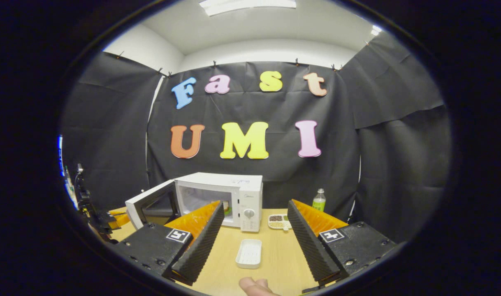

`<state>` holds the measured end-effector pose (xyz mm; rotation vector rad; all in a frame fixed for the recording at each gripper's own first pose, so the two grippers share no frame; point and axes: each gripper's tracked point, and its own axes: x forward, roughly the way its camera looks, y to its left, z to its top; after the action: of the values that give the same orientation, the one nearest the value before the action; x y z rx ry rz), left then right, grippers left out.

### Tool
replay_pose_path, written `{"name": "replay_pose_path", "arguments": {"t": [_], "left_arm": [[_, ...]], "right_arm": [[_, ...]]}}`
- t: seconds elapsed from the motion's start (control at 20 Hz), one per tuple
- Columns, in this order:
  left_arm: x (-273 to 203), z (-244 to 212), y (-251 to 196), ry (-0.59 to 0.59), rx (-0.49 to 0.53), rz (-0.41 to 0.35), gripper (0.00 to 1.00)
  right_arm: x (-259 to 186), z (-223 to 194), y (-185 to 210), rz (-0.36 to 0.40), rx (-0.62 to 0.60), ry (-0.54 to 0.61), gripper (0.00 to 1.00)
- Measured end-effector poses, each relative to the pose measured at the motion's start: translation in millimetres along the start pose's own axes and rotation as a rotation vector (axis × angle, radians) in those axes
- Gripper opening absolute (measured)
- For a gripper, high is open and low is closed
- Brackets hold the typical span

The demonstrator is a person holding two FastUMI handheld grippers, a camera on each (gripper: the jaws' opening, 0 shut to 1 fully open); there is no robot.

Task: Open the microwave oven with the left hand, put the food in, and close the microwave oven.

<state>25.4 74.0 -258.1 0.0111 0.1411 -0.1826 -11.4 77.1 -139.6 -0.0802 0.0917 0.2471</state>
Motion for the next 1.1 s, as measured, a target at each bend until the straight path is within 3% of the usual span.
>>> {"name": "replay_pose_path", "arguments": {"t": [0.45, 0.5, 0.55, 0.7, 0.75, 0.8, 1.1], "left_arm": [[59.1, -12.8, -66.5, 0.031, -0.023, -0.110, 0.00], [64.5, -14.4, -73.2, 0.030, -0.026, -0.123, 0.00], [69.4, -14.2, -79.3, 0.029, -0.026, -0.136, 0.00], [92.2, -16.7, -95.7, 0.034, -0.030, -0.169, 0.00], [99.3, -15.4, -102.3, 0.033, -0.030, -0.182, 0.00], [105.7, -15.0, -107.9, 0.032, -0.028, -0.194, 0.00], [145.8, -11.6, -137.6, 0.051, -0.036, -0.227, 0.00]], "right_arm": [[-15.0, -2.2, -25.7, -0.002, -0.017, -0.012, 0.99], [-14.2, -3.2, -27.8, -0.005, -0.019, -0.008, 0.92], [-14.5, -6.0, -27.0, -0.004, -0.018, -0.003, 0.99], [-12.2, -9.9, -22.6, 0.016, -0.009, 0.012, 0.99], [-11.0, -10.2, -22.0, 0.022, -0.005, 0.012, 0.92], [-9.4, -9.2, -22.1, 0.027, -0.001, 0.011, 0.99], [-0.9, -11.7, -32.8, 0.025, -0.031, 0.004, 0.99]]}}
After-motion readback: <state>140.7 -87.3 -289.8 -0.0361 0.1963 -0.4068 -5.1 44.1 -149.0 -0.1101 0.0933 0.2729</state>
